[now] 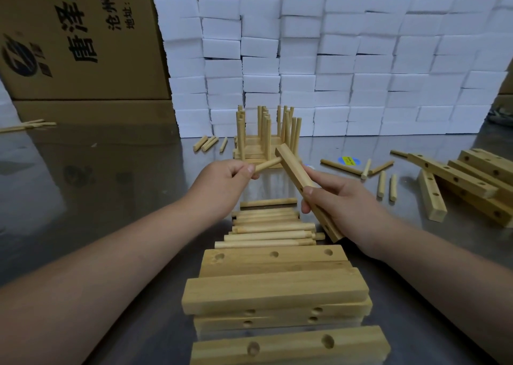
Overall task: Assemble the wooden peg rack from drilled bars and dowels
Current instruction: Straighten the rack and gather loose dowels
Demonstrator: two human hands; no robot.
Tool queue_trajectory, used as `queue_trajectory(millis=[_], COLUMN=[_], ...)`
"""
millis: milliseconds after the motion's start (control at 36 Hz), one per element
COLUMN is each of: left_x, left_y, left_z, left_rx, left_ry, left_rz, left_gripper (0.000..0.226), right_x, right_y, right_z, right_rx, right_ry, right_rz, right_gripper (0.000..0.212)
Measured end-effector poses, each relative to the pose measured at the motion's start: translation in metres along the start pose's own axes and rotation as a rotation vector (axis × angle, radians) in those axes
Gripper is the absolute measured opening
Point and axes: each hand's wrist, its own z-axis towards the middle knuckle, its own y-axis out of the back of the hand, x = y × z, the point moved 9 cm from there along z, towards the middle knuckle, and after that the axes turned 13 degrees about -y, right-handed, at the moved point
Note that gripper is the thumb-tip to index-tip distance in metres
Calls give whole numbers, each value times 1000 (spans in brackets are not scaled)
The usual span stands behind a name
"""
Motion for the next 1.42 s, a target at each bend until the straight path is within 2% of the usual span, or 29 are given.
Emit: queue_trajectory(millis=[194,361,583,778,861,1056,1194,1250,1361,1417], left_x=[-9,-7,-22,-12,-5,-7,5,12,24,26], left_y=[-3,0,0,-2,-2,3,14,11,-20,-27], left_z=[0,-2,-3,-2,-1,4,2,1,-8,-10], left_rx=[14,1,37,52,14,-33,-130,-63,283,345], left_ry=[-77,-99,-212,-120,-64,-80,22,70,138,149], left_rz=[75,179,368,187,65,34,-53,9,203,248], left_gripper=[9,13,22,21,30,37,29,29,24,16], right_x=[-3,-3,-1,-1,0,1,-11,-18,-29,-32], right_y=[0,0,0,1,0,-2,11,20,25,24], right_z=[3,2,2,1,1,0,8,13,18,19], right_rx=[-9,-22,-42,-32,-33,-45,-133,-179,-184,-176], right_ry=[-20,-12,14,29,35,54,-46,-107,-202,-237], right_rz=[-11,-59,-104,-103,-93,-5,150,226,445,492], right_gripper=[34,41,44,44,44,43,35,30,22,21])
